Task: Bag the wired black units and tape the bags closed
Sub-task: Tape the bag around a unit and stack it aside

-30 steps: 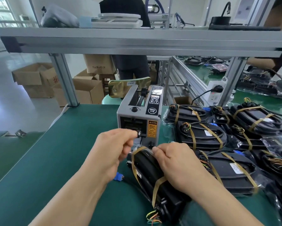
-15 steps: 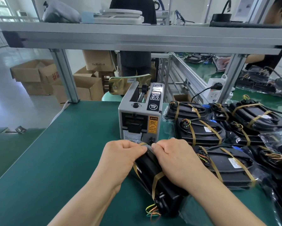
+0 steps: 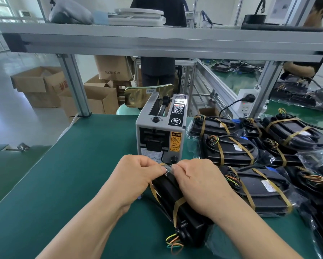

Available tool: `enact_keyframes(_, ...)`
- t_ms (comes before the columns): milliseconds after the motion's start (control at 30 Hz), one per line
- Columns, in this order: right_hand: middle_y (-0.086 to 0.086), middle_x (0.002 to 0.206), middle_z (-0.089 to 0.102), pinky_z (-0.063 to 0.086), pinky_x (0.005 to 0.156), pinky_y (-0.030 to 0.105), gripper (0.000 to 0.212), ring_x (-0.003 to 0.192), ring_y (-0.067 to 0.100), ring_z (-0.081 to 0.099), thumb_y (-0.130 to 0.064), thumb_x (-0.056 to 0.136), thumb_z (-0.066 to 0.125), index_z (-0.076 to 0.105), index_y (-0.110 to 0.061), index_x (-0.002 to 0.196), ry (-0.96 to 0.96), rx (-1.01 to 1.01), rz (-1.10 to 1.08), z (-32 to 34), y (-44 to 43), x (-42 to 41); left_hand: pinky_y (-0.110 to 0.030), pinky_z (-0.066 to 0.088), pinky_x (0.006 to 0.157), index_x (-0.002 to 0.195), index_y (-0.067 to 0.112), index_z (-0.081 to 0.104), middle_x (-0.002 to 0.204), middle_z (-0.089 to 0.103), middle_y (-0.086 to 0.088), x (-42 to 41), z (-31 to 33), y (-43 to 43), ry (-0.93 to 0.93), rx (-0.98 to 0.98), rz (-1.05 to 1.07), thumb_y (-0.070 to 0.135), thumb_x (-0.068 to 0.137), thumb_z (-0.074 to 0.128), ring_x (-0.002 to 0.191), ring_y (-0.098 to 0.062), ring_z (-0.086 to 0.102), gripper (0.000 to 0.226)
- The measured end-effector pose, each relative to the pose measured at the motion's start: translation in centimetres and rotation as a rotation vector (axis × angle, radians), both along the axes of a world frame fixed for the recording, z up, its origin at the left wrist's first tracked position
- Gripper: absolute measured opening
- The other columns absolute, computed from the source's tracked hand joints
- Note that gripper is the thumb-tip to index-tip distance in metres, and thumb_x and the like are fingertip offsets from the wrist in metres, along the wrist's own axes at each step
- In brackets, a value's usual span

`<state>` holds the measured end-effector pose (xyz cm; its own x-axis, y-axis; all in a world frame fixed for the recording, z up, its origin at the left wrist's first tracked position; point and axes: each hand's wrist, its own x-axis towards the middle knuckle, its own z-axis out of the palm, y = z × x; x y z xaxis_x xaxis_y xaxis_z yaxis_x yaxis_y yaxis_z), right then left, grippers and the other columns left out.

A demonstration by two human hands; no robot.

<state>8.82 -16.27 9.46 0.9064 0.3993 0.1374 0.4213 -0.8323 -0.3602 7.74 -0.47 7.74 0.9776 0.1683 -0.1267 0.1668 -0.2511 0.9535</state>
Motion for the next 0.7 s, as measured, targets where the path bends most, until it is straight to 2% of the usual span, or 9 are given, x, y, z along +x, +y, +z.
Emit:
enact_keyframes(67, 0.000, 0.072, 0.052, 0.047, 0.070, 0.036, 0.037, 0.073, 0.024, 0.052, -0.034, 0.104, 0.031, 0.052, -0.018, 0.079, 0.024, 0.011, -0.033, -0.20, -0.13, 0.22, -0.017, 0.033, 0.043, 0.061, 0.018, 0.070, 0.048, 0.050, 0.009, 0.10, -0.07, 0.05, -0.009, 0.025, 0.002, 0.026, 0.076, 0.076, 0.044, -0.005, 0.039, 0.018)
enact_keyframes(167, -0.003, 0.066, 0.046, 0.044, 0.067, 0.034, 0.037, 0.069, 0.021, 0.048, -0.034, 0.103, 0.031, 0.049, -0.020, 0.075, 0.017, 0.013, -0.043, -0.48, -0.10, 0.38, -0.023, 0.042, 0.053, 0.057, 0.021, 0.068, 0.052, 0.056, 0.009, 0.20, -0.22, -0.12, -0.026, 0.050, 0.008, 0.029, 0.073, 0.079, 0.049, -0.004, 0.047, 0.021)
enact_keyframes(233, -0.004, 0.065, 0.044, 0.043, 0.066, 0.033, 0.036, 0.068, 0.021, 0.047, -0.034, 0.103, 0.031, 0.048, -0.020, 0.075, 0.010, 0.019, -0.033, -0.53, -0.13, 0.35, -0.028, 0.044, 0.057, 0.062, 0.019, 0.069, 0.053, 0.056, 0.009, 0.15, -0.35, -0.32, -0.033, 0.086, 0.020, 0.038, 0.065, 0.075, 0.051, -0.007, 0.048, 0.019)
enact_keyframes(367, -0.003, 0.067, 0.047, 0.045, 0.067, 0.035, 0.036, 0.068, 0.020, 0.048, -0.035, 0.103, 0.032, 0.050, -0.020, 0.075, 0.002, 0.009, -0.030, -0.44, -0.09, 0.32, -0.030, 0.043, 0.050, 0.068, 0.020, 0.067, 0.048, 0.051, 0.009, -0.05, -0.66, -0.45, -0.051, 0.139, 0.042, 0.044, 0.060, 0.068, 0.044, -0.013, 0.041, 0.025)
enact_keyframes(533, -0.004, 0.066, 0.047, 0.045, 0.067, 0.034, 0.036, 0.068, 0.020, 0.048, -0.035, 0.102, 0.032, 0.051, -0.020, 0.075, -0.006, 0.030, -0.029, -0.42, -0.03, 0.10, -0.026, 0.041, 0.046, 0.068, 0.026, 0.066, 0.047, 0.052, 0.012, -0.03, -0.76, -0.05, -0.067, 0.196, 0.055, 0.051, 0.061, 0.073, 0.039, -0.008, 0.042, 0.027)
enact_keyframes(600, -0.004, 0.066, 0.048, 0.046, 0.067, 0.035, 0.037, 0.068, 0.020, 0.049, -0.036, 0.103, 0.032, 0.050, -0.020, 0.074, 0.002, 0.051, -0.027, -0.36, -0.08, -0.04, -0.032, 0.046, 0.048, 0.071, 0.026, 0.062, 0.050, 0.051, 0.013, 0.09, -0.80, 0.06, -0.058, 0.195, 0.092, 0.055, 0.055, 0.075, 0.043, -0.009, 0.045, 0.036)
enact_keyframes(700, 0.000, 0.072, 0.059, 0.049, 0.073, 0.039, 0.040, 0.074, 0.024, 0.057, -0.039, 0.102, 0.035, 0.049, -0.021, 0.070, 0.026, 0.096, -0.043, -0.24, -0.09, -0.20, -0.046, 0.056, 0.060, 0.073, 0.023, 0.060, 0.053, 0.052, 0.013, 0.16, -0.83, -0.07, -0.030, 0.107, 0.133, 0.055, 0.053, 0.075, 0.049, -0.013, 0.047, 0.041)
